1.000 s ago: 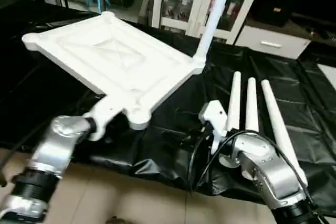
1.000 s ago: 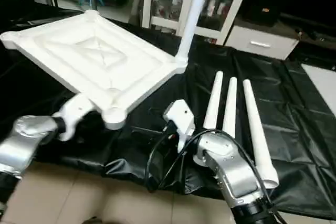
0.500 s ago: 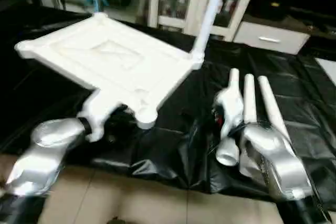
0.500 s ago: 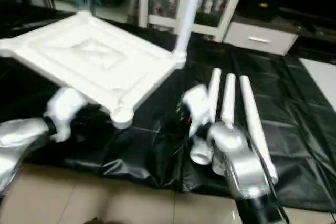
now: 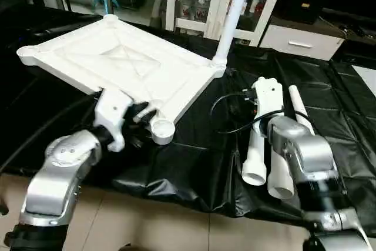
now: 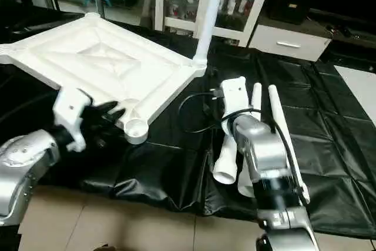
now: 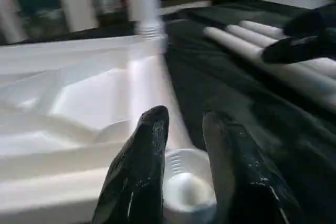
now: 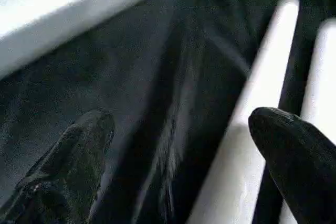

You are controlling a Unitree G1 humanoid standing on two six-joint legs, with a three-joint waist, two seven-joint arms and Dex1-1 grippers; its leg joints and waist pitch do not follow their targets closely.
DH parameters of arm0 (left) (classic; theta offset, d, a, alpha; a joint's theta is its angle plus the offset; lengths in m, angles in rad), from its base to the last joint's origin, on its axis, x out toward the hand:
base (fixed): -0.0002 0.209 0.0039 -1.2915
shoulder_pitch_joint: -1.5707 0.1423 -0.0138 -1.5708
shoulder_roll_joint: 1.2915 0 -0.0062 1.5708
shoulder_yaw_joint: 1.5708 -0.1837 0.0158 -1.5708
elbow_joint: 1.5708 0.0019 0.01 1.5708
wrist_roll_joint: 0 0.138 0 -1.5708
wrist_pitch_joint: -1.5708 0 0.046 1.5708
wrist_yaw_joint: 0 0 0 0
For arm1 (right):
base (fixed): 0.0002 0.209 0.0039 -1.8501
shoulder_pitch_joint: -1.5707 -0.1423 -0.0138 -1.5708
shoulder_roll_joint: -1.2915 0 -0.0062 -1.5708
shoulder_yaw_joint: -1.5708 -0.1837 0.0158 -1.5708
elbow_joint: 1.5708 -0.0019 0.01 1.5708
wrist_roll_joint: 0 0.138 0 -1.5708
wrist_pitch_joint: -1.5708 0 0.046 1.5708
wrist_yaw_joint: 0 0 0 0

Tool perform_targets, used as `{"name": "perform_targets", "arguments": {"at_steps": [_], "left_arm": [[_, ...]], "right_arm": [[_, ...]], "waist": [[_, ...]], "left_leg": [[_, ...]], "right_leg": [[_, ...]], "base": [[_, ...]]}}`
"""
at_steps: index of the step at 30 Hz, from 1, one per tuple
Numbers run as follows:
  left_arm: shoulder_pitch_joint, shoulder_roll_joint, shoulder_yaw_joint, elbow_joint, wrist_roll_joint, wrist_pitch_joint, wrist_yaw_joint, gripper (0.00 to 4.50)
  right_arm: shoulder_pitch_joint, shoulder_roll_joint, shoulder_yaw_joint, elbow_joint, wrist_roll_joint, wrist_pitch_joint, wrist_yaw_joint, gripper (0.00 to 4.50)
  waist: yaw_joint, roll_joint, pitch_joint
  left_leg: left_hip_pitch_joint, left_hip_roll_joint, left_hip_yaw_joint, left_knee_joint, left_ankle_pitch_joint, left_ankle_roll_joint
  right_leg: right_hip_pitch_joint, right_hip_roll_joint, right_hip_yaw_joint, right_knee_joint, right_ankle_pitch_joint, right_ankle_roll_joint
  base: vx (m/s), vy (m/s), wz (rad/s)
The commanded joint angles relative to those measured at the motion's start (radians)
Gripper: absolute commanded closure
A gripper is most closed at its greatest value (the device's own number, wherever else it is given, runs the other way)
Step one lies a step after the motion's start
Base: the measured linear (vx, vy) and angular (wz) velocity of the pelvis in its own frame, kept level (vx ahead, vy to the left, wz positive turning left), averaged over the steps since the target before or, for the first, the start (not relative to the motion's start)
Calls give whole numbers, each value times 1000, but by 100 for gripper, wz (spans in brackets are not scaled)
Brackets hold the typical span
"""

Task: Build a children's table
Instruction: Pick table leg

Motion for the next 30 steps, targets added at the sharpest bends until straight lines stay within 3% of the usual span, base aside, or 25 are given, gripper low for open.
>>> {"name": "perform_targets", "arguments": {"at_steps": [1, 5, 10, 16, 22, 30], "left_arm": [[5, 30, -43, -66, -34, 49, -70, 311], [23, 76, -72, -117, -51, 87, -114, 311], [-2, 99, -103, -144, -62, 109, -128, 311], [-21, 106, -115, -147, -63, 124, -126, 311], [-21, 120, -137, -153, -62, 130, -129, 311], [-22, 125, -142, -154, -61, 130, -128, 311]], "right_arm": [[-16, -4, -35, 16, -6, 69, -29, 3], [-35, 4, -52, 34, -3, 125, -50, 3], [-55, 27, -106, 83, -2, 192, -98, 3], [-50, 38, -129, 101, 2, 231, -113, 3], [-45, 65, -176, 126, 25, 261, -124, 3], [-41, 77, -192, 125, 35, 254, -117, 85]], "waist": [[-3, 12, -62], [-4, 11, -59], [-3, 15, -55], [-3, 12, -57], [-4, 11, -60], [-3, 10, -58]], "left_leg": [[-3, -3, 13, -67, -92, -59], [-6, -4, 14, -68, -103, -59], [-1, -3, 13, -71, -162, -79], [-4, -2, 11, -71, -157, -86], [-6, -3, 12, -69, -113, -84], [-5, -3, 12, -71, -140, -84]], "right_leg": [[47, -44, 43, -47, -67, -97], [50, -44, 45, -48, -87, -90], [43, -47, 45, -57, -195, -65], [46, -49, 45, -56, -205, -50], [48, -46, 44, -48, -137, -62], [47, -47, 44, -52, -174, -57]], "base": [[0, 0, 0], [0, 0, 0], [0, 0, 0], [0, 0, 0], [0, 0, 0], [0, 0, 0]]}}
